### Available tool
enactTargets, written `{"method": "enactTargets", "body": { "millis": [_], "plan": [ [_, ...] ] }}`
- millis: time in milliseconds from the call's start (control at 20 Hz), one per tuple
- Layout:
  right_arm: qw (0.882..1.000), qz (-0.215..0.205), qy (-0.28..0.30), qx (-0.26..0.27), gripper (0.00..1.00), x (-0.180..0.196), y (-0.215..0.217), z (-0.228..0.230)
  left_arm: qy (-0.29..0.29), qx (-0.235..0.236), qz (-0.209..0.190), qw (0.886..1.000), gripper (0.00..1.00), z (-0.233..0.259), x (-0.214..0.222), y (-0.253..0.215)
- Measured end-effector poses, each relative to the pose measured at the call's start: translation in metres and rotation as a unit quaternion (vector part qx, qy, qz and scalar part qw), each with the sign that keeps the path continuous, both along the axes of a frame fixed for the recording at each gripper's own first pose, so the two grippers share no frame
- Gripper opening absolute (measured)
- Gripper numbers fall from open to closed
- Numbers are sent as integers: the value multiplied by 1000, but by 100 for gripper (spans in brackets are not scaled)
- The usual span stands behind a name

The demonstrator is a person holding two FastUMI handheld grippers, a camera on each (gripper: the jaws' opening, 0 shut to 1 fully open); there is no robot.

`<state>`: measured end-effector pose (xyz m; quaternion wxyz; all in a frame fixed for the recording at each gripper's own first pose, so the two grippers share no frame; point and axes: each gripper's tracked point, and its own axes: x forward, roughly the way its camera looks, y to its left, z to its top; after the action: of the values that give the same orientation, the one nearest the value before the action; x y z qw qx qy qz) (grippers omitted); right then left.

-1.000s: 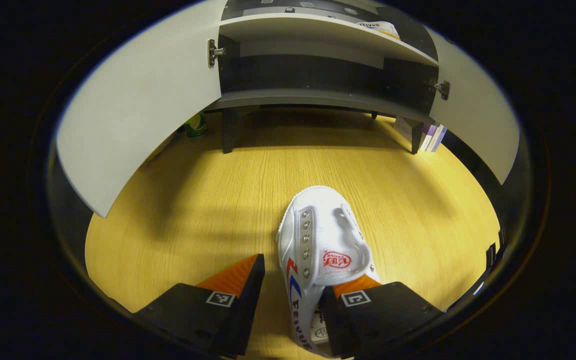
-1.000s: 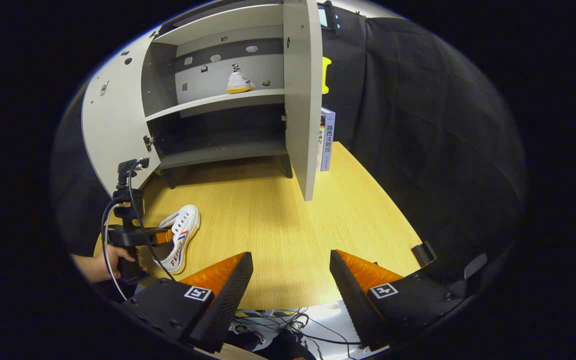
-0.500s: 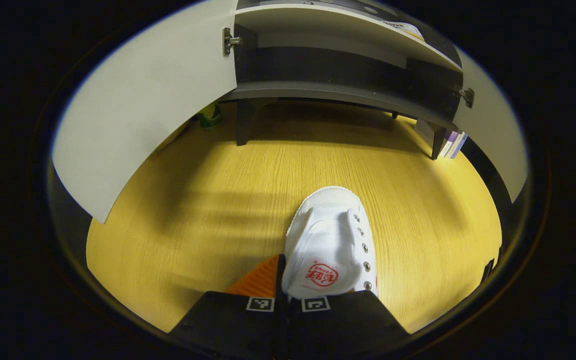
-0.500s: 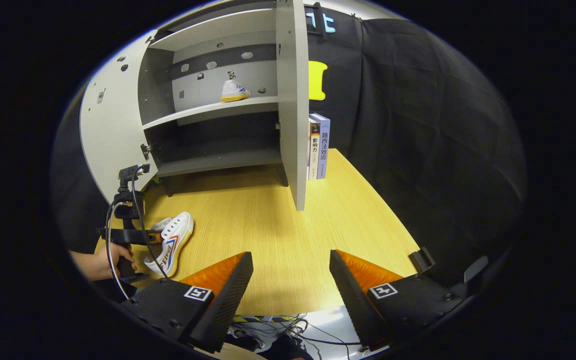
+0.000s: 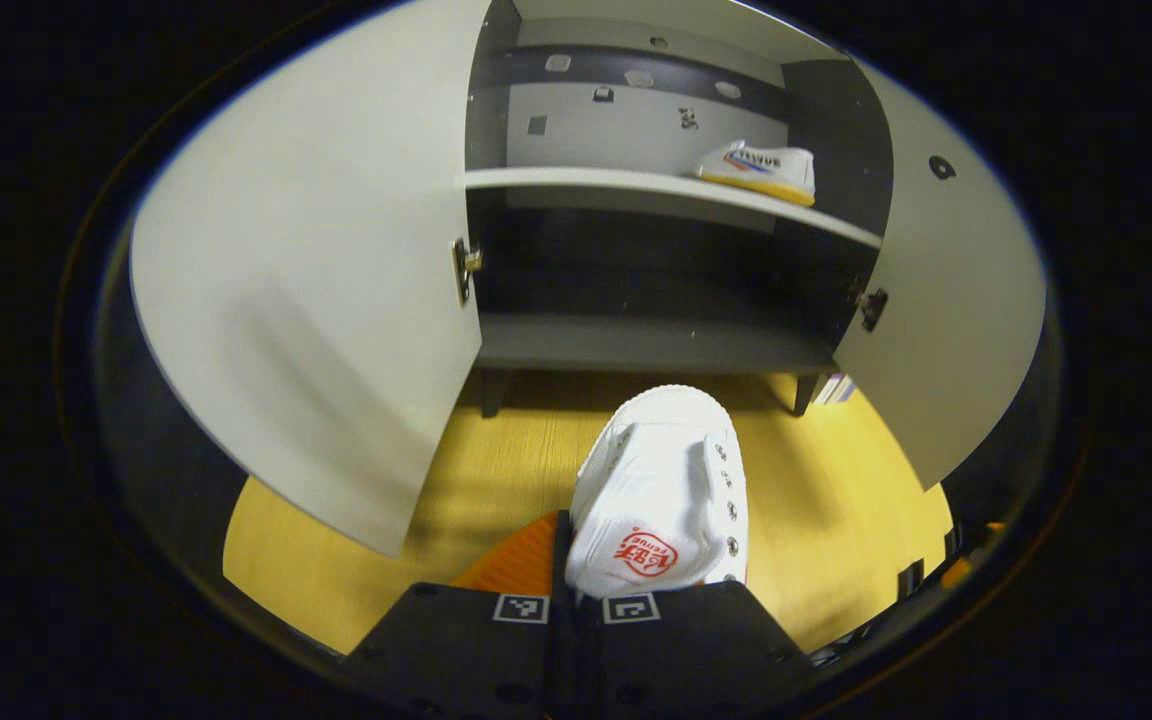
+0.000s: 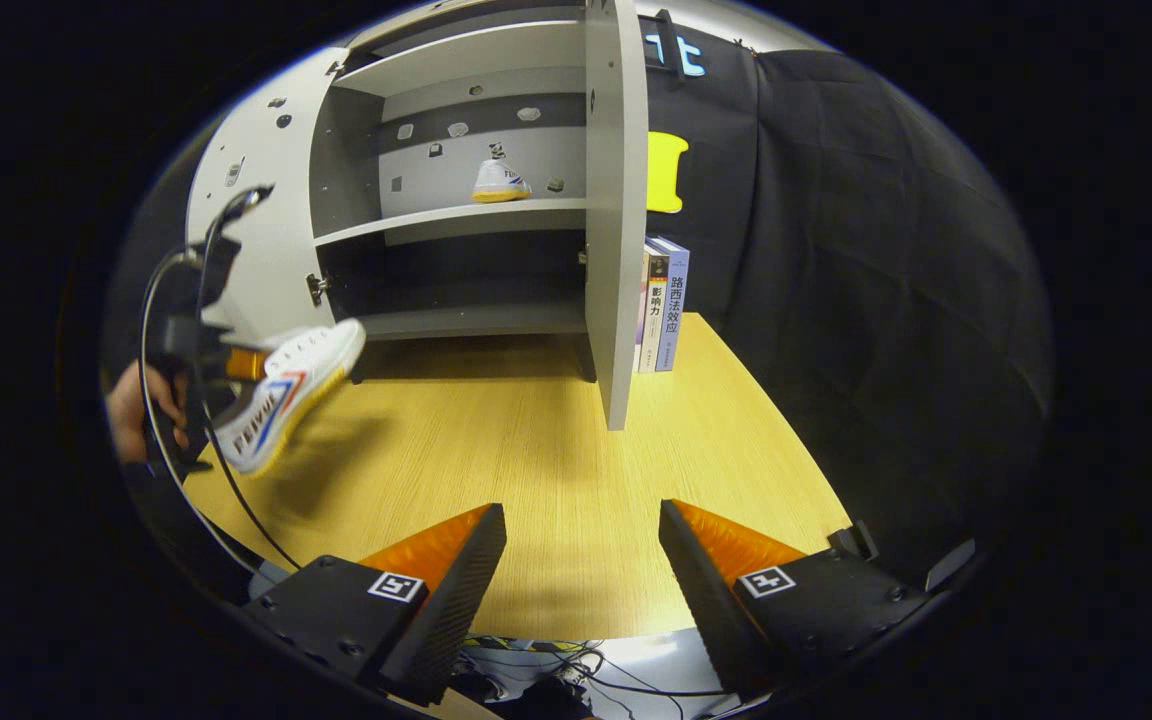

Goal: Grab one shoe with the right hand and put it into the shoe cabinet, grab the other shoe with the left hand and put it into the shoe cabinet; then close the right door with the right hand and the left door with the left hand.

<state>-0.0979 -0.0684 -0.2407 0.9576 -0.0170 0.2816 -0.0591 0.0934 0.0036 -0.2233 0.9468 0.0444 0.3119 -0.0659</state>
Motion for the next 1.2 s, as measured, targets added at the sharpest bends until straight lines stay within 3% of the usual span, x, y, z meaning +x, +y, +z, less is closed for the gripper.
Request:
{"method": "enactTargets", "body": {
  "millis": [400,750,950,1200],
  "plan": [
    [1000,29,-5,0,98,2,-9,-2,-62,1,-12,998,5,132,73,-36],
    [1000,-2,-20,22,98,3,-35,11,-80,-20,7,997,5,212,169,-56],
    [999,-13,-32,9,98,-2,-52,20,-62,-3,5,998,5,224,243,-76],
    [999,-46,-18,7,98,-21,-81,20,-33,63,2,997,5,201,324,-94]
  ]
}}
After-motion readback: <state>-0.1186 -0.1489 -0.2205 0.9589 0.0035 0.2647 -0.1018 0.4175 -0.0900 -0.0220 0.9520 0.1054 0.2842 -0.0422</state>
